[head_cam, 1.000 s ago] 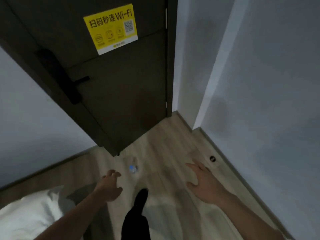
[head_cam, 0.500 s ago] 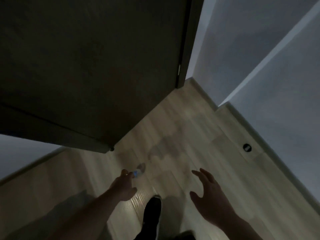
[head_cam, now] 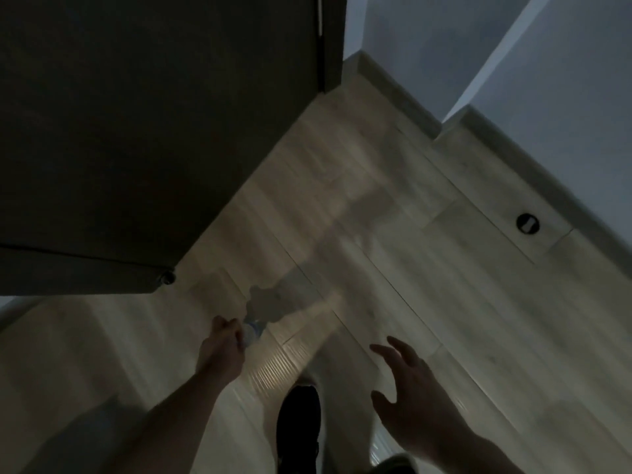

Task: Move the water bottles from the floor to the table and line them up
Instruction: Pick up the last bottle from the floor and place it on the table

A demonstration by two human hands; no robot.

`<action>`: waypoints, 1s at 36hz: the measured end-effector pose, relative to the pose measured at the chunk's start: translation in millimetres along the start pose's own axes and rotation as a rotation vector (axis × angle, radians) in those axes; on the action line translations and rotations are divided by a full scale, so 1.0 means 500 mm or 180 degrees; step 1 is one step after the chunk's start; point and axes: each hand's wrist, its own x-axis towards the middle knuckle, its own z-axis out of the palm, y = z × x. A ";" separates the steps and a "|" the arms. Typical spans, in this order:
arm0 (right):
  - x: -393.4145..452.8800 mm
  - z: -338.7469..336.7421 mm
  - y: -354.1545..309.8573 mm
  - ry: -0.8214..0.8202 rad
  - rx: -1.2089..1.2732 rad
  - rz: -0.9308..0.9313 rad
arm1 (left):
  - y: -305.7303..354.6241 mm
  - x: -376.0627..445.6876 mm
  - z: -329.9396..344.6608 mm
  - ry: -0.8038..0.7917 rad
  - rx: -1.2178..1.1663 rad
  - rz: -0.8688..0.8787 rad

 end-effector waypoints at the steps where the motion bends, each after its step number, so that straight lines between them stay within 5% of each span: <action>1: -0.013 -0.006 0.002 0.0009 0.0010 0.0043 | 0.008 -0.011 -0.008 -0.0018 0.0040 0.0056; 9: -0.240 -0.126 -0.046 0.0249 0.0306 0.0245 | 0.153 -0.262 -0.177 0.0008 0.0161 0.0775; 22: -0.847 -0.400 -0.175 0.1077 0.0974 0.0522 | 0.459 -0.881 -0.611 0.0068 -0.0180 0.2308; 36: -1.303 -0.392 -0.142 0.2323 0.1553 0.1184 | 0.677 -1.250 -0.694 0.0041 0.0466 0.3941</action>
